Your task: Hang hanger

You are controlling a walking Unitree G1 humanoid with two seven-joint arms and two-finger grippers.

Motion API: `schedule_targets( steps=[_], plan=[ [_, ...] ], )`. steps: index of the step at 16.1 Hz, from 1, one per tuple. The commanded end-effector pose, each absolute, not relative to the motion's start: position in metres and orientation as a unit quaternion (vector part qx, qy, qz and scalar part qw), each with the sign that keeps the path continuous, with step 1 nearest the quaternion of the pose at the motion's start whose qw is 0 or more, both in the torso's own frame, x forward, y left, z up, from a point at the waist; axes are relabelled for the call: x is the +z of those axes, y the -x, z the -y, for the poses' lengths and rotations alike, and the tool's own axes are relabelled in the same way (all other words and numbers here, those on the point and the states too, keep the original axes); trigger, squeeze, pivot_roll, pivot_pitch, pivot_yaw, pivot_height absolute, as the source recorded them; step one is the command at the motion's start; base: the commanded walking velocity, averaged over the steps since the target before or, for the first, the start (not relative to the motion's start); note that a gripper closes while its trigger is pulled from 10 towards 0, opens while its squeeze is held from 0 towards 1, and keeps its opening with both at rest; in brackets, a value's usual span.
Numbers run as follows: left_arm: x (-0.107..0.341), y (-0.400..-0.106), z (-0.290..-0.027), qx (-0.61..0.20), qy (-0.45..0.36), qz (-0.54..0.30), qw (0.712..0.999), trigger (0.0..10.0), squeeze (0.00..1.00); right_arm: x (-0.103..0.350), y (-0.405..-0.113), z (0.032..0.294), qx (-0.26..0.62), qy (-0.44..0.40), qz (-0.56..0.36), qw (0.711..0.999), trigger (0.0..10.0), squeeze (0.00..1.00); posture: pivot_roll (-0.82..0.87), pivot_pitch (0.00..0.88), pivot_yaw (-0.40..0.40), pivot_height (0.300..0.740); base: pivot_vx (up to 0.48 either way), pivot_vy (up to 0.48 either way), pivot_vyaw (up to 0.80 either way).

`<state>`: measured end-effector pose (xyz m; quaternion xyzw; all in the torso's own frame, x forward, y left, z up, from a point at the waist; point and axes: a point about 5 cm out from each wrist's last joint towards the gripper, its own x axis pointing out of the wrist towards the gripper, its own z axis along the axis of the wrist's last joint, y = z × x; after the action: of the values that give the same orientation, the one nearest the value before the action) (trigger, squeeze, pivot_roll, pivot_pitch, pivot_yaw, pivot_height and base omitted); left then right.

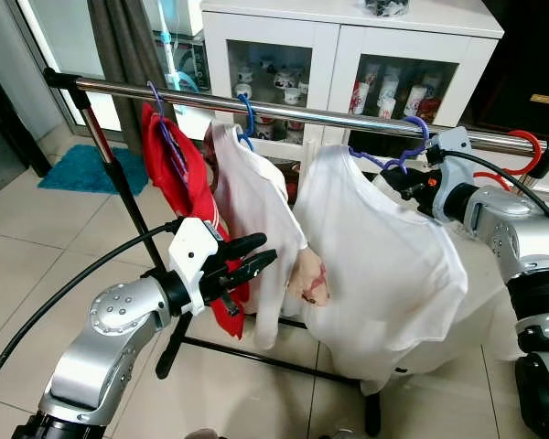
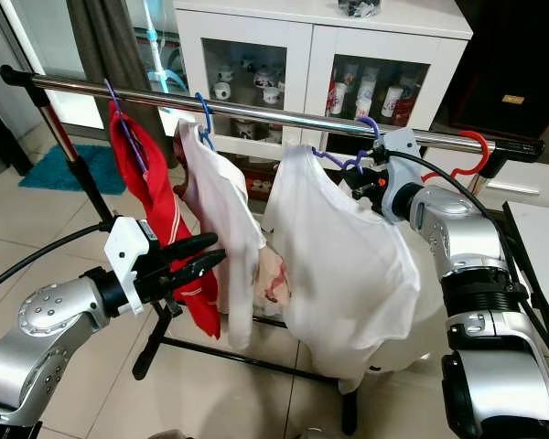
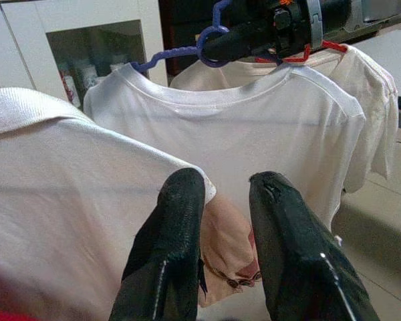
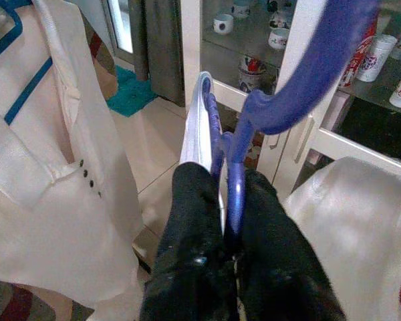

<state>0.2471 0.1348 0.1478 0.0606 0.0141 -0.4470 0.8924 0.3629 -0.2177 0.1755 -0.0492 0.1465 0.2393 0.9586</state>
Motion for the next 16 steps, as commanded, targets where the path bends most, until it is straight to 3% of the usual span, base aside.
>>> schedule_targets(
  steps=[1,16],
  plan=[
    [0.1497,-0.2455,-0.1325,-0.456,-0.06,-0.014,0.888,10.0,0.0,0.1788,-0.3636,0.2153,0.245,0.045,-0.143,0.958,0.0,0.0,0.0,0.045,0.018,0.74,0.0,0.0,0.0],
    [0.1495,-0.2462,-0.132,-0.457,-0.06,-0.016,0.887,10.0,0.0,0.179,-0.3625,0.2158,0.232,0.023,-0.165,0.958,0.0,0.0,0.0,0.046,0.018,0.74,0.0,0.0,0.0]
  ],
)
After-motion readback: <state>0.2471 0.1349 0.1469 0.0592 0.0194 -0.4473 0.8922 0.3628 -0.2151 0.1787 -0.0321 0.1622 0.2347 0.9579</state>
